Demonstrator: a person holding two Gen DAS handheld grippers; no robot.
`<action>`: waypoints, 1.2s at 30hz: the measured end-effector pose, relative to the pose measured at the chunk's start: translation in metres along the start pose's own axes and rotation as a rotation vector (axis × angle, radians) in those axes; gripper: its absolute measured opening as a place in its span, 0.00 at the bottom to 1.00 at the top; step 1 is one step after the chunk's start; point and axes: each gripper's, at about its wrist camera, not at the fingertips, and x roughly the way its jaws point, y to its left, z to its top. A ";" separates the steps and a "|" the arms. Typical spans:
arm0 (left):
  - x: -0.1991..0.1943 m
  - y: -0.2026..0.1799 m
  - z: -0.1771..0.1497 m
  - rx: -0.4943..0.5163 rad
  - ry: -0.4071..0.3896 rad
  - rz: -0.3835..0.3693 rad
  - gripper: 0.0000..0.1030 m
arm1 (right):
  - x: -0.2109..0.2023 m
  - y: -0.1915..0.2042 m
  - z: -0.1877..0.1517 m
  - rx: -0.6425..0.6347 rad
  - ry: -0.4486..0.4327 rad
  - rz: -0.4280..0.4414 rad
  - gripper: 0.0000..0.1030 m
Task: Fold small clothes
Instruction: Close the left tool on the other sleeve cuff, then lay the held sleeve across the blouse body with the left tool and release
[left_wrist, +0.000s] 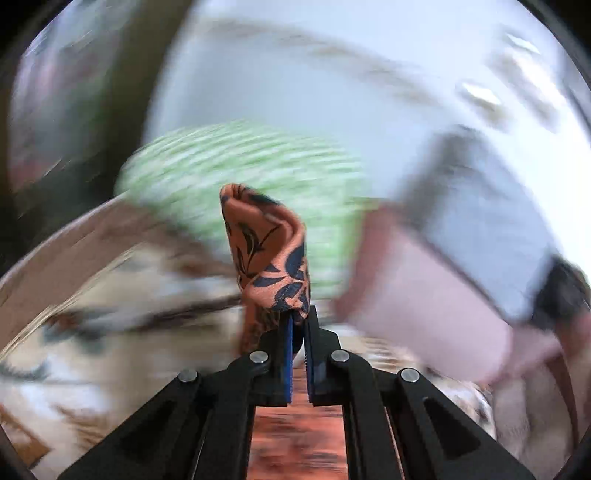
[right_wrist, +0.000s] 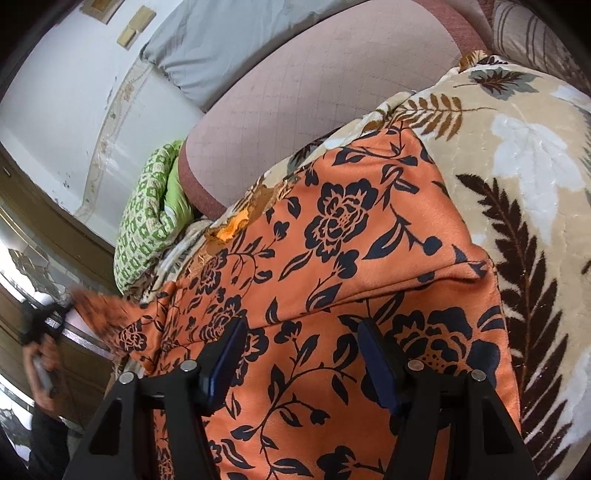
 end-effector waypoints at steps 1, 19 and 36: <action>-0.005 -0.034 -0.005 0.048 -0.017 -0.052 0.05 | -0.003 -0.002 0.001 0.008 -0.006 0.006 0.64; 0.109 -0.129 -0.219 0.224 0.625 -0.223 0.65 | -0.020 -0.044 0.017 0.217 -0.050 0.057 0.76; 0.104 0.036 -0.203 0.250 0.417 0.282 0.74 | 0.064 -0.001 0.077 0.048 0.209 -0.231 0.38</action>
